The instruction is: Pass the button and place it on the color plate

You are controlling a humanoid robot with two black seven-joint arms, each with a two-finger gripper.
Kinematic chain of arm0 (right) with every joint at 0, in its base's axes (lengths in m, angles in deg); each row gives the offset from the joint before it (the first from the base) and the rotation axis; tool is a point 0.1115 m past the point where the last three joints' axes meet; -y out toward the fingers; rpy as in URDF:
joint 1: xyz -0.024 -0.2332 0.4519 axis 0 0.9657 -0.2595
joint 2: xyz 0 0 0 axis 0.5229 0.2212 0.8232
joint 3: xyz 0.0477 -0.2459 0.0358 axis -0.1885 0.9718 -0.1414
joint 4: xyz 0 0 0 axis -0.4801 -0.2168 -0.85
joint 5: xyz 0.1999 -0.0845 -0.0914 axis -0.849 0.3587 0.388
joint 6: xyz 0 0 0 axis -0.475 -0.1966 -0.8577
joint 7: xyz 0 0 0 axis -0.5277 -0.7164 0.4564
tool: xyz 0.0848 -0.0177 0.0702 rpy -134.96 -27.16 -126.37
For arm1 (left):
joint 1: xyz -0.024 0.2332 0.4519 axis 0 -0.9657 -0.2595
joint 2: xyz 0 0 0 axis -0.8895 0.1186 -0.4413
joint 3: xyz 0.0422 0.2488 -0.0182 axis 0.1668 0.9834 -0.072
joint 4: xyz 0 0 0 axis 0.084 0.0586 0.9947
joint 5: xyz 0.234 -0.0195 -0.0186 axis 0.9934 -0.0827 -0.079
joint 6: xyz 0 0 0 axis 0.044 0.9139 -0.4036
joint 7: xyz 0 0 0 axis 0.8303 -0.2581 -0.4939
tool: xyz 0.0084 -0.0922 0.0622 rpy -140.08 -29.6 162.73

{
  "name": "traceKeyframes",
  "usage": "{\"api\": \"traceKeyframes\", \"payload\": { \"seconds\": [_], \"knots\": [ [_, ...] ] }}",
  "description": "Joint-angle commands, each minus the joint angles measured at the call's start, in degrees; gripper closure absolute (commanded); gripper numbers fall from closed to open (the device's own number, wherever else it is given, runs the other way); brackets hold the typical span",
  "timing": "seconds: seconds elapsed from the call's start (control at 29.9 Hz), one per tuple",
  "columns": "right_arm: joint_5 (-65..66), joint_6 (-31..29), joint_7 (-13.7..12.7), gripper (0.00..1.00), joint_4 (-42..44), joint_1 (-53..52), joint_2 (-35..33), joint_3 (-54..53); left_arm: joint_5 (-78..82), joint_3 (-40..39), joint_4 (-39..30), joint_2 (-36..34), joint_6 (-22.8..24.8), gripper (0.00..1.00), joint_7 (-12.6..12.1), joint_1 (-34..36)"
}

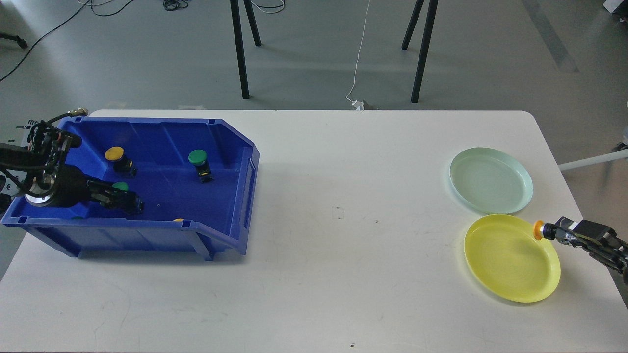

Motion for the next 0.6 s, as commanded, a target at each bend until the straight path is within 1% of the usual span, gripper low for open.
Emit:
{"api": "traceKeyframes", "payload": {
  "seconds": [0.0, 0.1, 0.2, 0.3, 0.33, 0.5, 0.57],
  "knots": [
    [-0.03, 0.71, 0.0, 0.65, 0.01, 0.07, 0.73, 0.01, -0.08, -0.09, -0.01, 0.05, 0.0, 0.85, 0.0, -0.27],
    [0.06, 0.71, 0.0, 0.63, 0.01, 0.07, 0.99, 0.02, -0.17, -0.09, -0.01, 0.14, 0.0, 0.87, 0.0, -0.27],
    [-0.03, 0.71, 0.0, 0.55, 0.01, 0.07, 0.99, 0.01, -0.17, -0.09, -0.01, -0.04, 0.0, 0.87, 0.0, -0.18],
    [-0.29, 0.71, 0.0, 0.28, 0.01, -0.02, 0.99, -0.07, -0.43, -0.61, -0.27, -0.3, 0.0, 0.88, 0.0, 0.34],
    [-0.38, 0.71, 0.0, 0.24, 0.01, -0.02, 0.99, -0.16, -1.13, -0.96, -0.71, -0.39, 0.0, 0.88, 0.0, 0.61],
    [-0.82, 0.89, 0.0, 0.08, 0.01, -0.28, 1.6, -1.04, -9.64, -1.05, -1.76, -0.57, 0.0, 0.87, 0.0, 3.15],
    [-0.91, 0.89, 0.0, 0.07, 0.01, -0.28, 1.87, -1.04, -13.16, -1.14, -4.04, -0.92, 0.0, 0.87, 0.0, 4.91]
  ]
}}
